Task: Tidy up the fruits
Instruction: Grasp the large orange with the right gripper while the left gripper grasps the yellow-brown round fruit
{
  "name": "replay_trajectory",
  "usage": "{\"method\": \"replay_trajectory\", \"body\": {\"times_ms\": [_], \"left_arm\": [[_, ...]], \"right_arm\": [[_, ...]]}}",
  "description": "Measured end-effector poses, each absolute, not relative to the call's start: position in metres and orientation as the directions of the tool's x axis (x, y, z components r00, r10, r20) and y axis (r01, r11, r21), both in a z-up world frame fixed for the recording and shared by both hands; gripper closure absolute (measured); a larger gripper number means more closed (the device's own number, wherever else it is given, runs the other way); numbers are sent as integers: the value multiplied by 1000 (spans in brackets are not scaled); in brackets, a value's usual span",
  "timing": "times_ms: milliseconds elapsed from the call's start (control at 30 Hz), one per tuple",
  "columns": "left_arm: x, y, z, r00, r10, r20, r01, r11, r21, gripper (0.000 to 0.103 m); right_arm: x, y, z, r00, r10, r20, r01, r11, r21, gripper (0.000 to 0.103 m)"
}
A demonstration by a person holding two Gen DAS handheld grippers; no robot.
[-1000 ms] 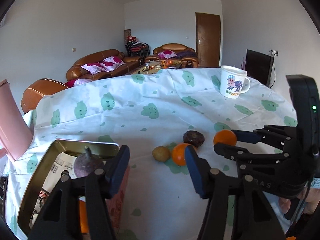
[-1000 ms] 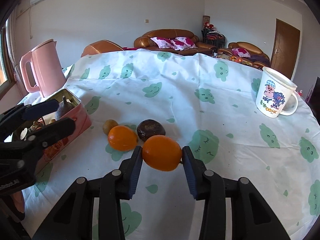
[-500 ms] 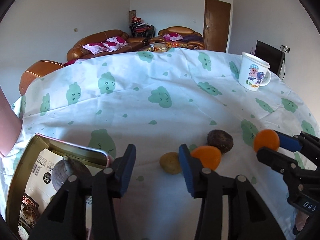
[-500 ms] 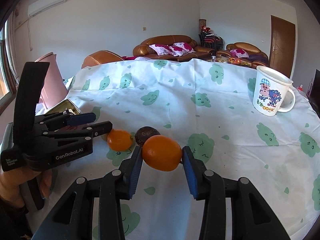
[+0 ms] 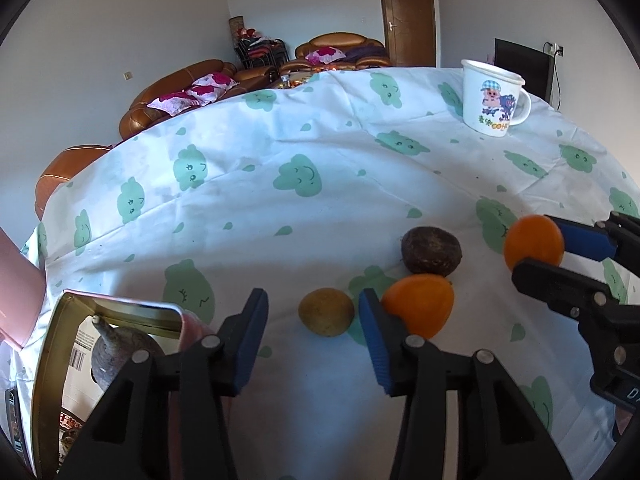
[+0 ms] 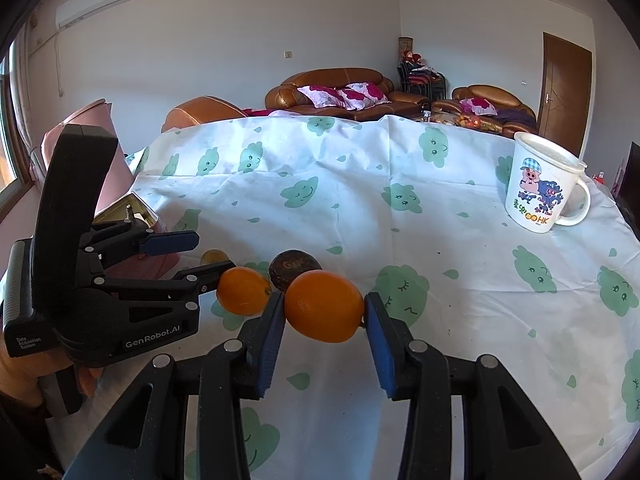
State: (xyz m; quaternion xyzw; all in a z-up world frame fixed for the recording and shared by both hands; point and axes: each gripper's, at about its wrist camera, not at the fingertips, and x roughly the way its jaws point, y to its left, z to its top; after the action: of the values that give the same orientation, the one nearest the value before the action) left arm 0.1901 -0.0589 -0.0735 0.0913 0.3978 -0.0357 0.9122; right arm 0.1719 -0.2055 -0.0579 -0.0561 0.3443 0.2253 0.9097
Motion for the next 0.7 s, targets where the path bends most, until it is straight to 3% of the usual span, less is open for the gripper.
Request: {"method": "replay_trajectory", "body": {"times_ms": [33,100,333,367,433,500,567,700], "left_arm": [[190,-58,-74,682,13,-731,134,981,143,60],[186,-57,-71,696,15,-718,127,981,144,76],[182,-60,-72,693,-6,-721,164,975,149,75],[184,-61,-74,684,-8,-729,171,974,151,65],[186,-67,-77,671,-8,-742,193,967,165,56],[187,-68,-78,664,5,-748,191,966,176,56],[189,-64,-79,652,0,-758,179,972,154,73],[188,-53,-76,662,-43,-748,163,983,87,74]], "right_arm": [[172,-206,-58,663,372,-649,-447,893,55,60],[171,-208,-57,667,376,-643,-444,894,62,60],[170,-207,-56,672,372,-641,-443,895,54,60],[169,-208,-56,672,372,-640,-443,895,55,60],[170,-208,-55,675,374,-636,-441,896,58,60],[170,-208,-55,678,374,-633,-440,896,58,60],[169,-209,-55,680,375,-630,-439,896,59,60],[167,-211,-54,686,381,-620,-441,895,64,60]]}}
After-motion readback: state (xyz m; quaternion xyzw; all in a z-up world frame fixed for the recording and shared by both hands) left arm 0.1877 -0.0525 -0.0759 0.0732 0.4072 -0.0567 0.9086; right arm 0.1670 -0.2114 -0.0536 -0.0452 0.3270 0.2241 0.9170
